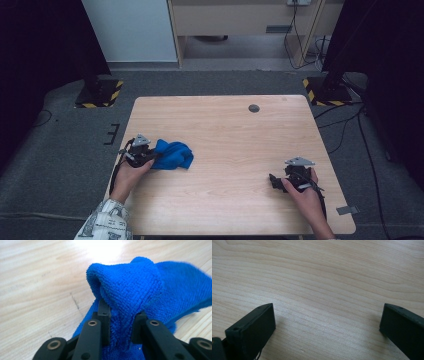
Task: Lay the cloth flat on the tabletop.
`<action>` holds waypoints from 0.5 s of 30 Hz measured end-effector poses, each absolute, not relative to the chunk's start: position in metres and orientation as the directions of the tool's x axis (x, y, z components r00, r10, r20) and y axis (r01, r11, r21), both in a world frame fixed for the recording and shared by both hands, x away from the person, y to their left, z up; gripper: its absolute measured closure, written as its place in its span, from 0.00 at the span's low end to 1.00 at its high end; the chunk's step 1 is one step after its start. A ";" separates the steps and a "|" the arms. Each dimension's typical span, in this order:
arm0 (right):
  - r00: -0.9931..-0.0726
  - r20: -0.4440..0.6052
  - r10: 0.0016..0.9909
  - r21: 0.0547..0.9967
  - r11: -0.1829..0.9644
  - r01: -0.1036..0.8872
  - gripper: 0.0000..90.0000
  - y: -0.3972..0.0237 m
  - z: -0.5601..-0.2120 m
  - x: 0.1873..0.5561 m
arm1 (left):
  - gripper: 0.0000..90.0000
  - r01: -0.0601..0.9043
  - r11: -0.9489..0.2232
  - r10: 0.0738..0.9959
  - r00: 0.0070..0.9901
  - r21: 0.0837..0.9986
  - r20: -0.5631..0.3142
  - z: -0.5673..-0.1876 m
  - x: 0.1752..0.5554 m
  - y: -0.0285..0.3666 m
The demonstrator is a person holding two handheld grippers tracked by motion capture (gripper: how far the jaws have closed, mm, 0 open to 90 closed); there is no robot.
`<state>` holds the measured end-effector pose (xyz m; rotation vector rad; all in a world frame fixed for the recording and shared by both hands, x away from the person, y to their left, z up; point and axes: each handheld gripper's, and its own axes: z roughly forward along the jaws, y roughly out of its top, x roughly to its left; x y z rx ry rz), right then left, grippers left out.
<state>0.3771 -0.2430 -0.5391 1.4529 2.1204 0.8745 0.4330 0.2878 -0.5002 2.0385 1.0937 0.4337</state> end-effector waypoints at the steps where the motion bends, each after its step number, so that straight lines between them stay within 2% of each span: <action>1: -0.363 0.006 0.932 0.702 0.255 0.665 0.00 -0.243 -0.539 0.377 | 0.84 0.556 -0.337 0.817 0.574 0.760 -0.057 -0.500 0.433 0.288; 15: -0.365 0.007 0.931 0.702 0.256 0.665 0.00 -0.243 -0.539 0.377 | 0.84 0.495 -0.336 0.797 0.603 0.801 -0.038 -0.465 0.438 0.271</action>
